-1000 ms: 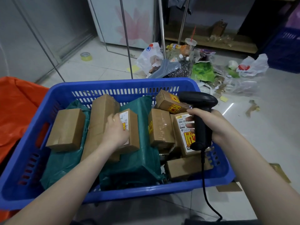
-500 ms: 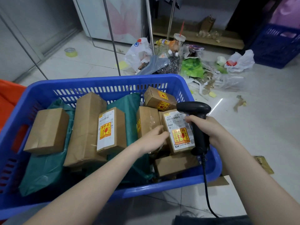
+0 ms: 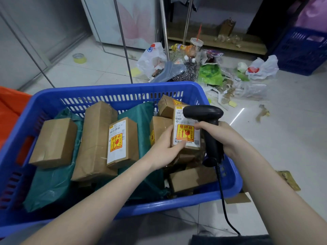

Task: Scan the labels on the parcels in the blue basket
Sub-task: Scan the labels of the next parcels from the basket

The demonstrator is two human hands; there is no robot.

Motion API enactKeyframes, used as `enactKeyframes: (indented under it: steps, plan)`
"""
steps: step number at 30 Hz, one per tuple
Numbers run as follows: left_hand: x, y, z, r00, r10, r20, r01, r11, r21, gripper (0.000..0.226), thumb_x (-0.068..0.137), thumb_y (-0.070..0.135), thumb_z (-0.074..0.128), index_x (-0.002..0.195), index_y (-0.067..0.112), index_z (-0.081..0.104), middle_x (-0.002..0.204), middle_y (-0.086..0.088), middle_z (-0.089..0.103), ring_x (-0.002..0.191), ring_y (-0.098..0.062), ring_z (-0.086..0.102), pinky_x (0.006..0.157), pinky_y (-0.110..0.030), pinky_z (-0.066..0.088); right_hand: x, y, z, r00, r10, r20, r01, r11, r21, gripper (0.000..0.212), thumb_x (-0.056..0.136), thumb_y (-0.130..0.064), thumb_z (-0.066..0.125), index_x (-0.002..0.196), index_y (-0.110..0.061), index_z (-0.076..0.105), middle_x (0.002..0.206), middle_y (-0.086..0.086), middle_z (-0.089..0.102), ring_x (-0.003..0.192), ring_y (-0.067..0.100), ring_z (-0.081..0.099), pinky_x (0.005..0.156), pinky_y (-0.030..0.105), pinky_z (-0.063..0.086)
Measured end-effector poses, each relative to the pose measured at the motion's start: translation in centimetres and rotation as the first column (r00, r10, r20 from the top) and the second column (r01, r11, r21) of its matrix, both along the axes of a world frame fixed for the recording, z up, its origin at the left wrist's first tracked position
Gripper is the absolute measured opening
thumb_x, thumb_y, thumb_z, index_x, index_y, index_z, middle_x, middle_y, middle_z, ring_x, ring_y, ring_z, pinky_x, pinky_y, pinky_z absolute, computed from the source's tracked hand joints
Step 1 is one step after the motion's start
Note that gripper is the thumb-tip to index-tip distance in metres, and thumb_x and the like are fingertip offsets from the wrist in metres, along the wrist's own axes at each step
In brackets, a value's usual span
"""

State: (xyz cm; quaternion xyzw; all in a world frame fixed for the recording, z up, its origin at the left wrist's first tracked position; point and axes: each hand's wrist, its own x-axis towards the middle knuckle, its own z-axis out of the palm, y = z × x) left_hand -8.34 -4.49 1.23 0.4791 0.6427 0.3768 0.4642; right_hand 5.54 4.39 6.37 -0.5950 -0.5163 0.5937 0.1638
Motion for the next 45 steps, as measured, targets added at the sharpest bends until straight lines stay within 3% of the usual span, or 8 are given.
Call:
enactKeyframes:
  steps: [4,7,12,17,23,29,34,45]
  plan:
    - [-1.6,-0.8,0.5,0.981,0.172,-0.088,-0.159,0.978,0.136,0.055,0.089,0.042,0.053,0.138,0.04,0.028,0.139,0.015,0.044,0.121,-0.003,0.051,0.101,-0.038,0.045,-1.3,-0.6,0.4,0.996,-0.015,-0.085,0.021,0.998,0.062,0.03,0.076,-0.03,0.075,0.102,-0.016,0.068,0.099,0.007,0.073,0.095,0.024,0.067,0.084,0.04,0.054]
    - [-2.6,-1.4,1.6,0.952,0.282,-0.122,-0.25,0.942,0.223,0.061,0.087,0.037,0.059,0.14,0.034,0.028,0.143,0.012,0.038,0.121,-0.002,0.047,0.1,-0.032,0.044,-2.3,-1.0,0.8,0.986,-0.041,-0.163,0.056,0.995,0.086,0.036,0.073,-0.033,0.076,0.105,-0.018,0.067,0.096,0.004,0.073,0.097,0.024,0.067,0.088,0.043,0.053]
    - [-4.3,-2.2,3.3,0.913,0.403,-0.06,-0.387,0.903,0.187,0.094,0.075,0.029,0.076,0.146,0.031,0.014,0.152,0.004,0.022,0.119,-0.008,0.045,0.099,-0.033,0.044,-3.5,-1.4,1.5,0.954,-0.066,-0.291,0.104,0.987,0.118,0.039,0.078,-0.023,0.075,0.113,-0.009,0.065,0.096,0.008,0.073,0.089,0.024,0.068,0.068,0.031,0.052]
    - [-6.2,-2.2,4.9,0.917,0.383,0.107,-0.387,0.922,0.015,0.104,0.076,0.02,0.075,0.15,0.027,0.002,0.149,0.002,0.038,0.124,-0.013,0.046,0.096,-0.029,0.03,-4.4,-1.9,2.0,0.927,-0.044,-0.371,0.101,0.986,0.135,0.035,0.082,-0.016,0.071,0.115,-0.011,0.061,0.095,0.005,0.072,0.086,0.02,0.07,0.069,0.032,0.055]
    - [-7.6,-2.5,5.8,0.915,0.355,0.192,-0.338,0.934,-0.114,0.065,0.085,0.023,0.063,0.141,0.025,0.03,0.12,0.009,0.054,0.104,-0.006,0.051,0.1,-0.032,0.033,-5.5,-2.4,1.8,0.904,-0.047,-0.424,0.099,0.99,0.101,0.036,0.08,-0.014,0.072,0.115,-0.013,0.06,0.106,0.008,0.072,0.095,0.026,0.071,0.072,0.039,0.06]
    - [-8.4,-2.5,5.5,0.905,0.375,0.198,-0.355,0.926,-0.13,0.041,0.088,0.029,0.054,0.128,0.023,0.048,0.118,0.003,0.063,0.113,-0.015,0.055,0.103,-0.041,0.038,-6.0,-2.6,1.7,0.875,0.001,-0.484,0.031,0.998,0.058,0.039,0.082,-0.009,0.068,0.12,-0.007,0.061,0.105,0.012,0.073,0.09,0.028,0.073,0.078,0.045,0.06]
    - [-8.5,-2.3,5.6,0.901,0.387,0.195,-0.368,0.921,-0.126,0.049,0.087,0.029,0.06,0.133,0.027,0.041,0.102,0.008,0.065,0.093,-0.005,0.061,0.081,-0.025,0.045,-5.9,-2.6,1.7,0.872,0.028,-0.489,0.012,0.997,0.077,0.039,0.083,-0.011,0.068,0.121,-0.005,0.06,0.103,0.011,0.075,0.088,0.028,0.074,0.074,0.042,0.06]
    - [-8.2,-2.2,5.4,0.906,0.394,0.154,-0.374,0.916,-0.146,0.073,0.077,0.035,0.072,0.138,0.027,0.031,0.116,0.002,0.064,0.099,-0.013,0.065,0.096,-0.036,0.049,-5.7,-2.7,1.8,0.857,0.049,-0.512,-0.005,0.996,0.086,0.032,0.084,-0.01,0.066,0.116,-0.007,0.061,0.093,0.009,0.077,0.08,0.024,0.075,0.068,0.037,0.061]
